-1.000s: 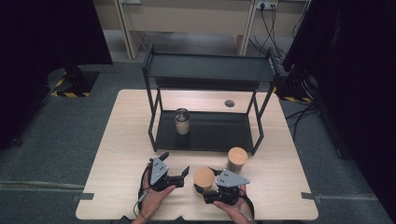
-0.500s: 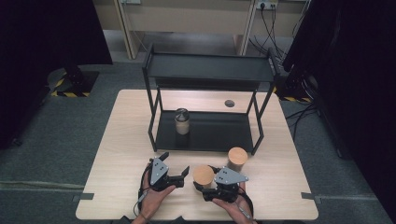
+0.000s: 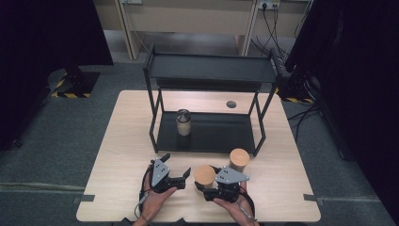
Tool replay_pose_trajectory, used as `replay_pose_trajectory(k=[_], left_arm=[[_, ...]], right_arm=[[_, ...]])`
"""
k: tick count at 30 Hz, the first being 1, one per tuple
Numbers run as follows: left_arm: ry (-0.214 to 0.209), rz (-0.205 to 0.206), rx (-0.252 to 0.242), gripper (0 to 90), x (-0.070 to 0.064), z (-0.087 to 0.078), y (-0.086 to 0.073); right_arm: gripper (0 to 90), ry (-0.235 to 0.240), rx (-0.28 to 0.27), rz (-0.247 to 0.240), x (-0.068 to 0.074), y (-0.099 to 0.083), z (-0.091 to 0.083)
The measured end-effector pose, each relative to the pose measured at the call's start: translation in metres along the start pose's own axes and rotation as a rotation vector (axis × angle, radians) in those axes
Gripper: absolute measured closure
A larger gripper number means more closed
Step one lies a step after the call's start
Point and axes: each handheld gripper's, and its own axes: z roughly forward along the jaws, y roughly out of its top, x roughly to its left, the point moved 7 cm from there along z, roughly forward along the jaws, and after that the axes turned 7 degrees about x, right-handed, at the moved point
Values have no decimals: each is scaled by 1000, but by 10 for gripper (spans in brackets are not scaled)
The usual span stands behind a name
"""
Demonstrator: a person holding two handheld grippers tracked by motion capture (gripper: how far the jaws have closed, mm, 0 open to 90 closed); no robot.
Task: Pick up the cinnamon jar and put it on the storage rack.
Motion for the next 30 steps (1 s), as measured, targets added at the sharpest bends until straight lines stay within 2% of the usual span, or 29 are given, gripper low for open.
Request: replay_pose_trajectory(k=[30], left_arm=[[0,0,0,37,0,0,0]], right_arm=[[260,-22,2,-3,-7,19,-3]])
